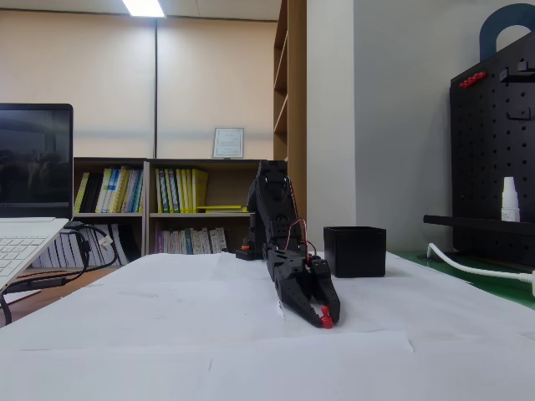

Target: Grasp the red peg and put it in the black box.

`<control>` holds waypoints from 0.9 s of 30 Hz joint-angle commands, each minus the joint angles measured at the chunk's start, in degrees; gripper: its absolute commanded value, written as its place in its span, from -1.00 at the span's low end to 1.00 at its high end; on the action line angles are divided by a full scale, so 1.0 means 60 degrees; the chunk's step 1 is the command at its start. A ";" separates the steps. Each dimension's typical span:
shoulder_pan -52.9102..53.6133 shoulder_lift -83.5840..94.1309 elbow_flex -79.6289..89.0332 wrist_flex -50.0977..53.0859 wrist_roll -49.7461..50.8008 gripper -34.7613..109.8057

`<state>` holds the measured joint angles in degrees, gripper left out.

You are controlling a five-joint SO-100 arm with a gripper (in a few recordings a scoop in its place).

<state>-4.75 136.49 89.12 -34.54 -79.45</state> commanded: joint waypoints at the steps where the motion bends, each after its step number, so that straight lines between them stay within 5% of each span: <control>1: -0.0278 -0.1040 0.0337 0.1099 0.0322 -0.52; 13: -0.0132 -0.2241 0.3955 0.6826 0.1436 -0.52; 19: -0.0190 -0.2388 0.7192 1.0986 0.2007 -0.52; 27: -0.0439 -0.2974 0.9595 1.3682 0.2651 -0.52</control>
<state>-5.71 127.71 135.35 42.10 -64.51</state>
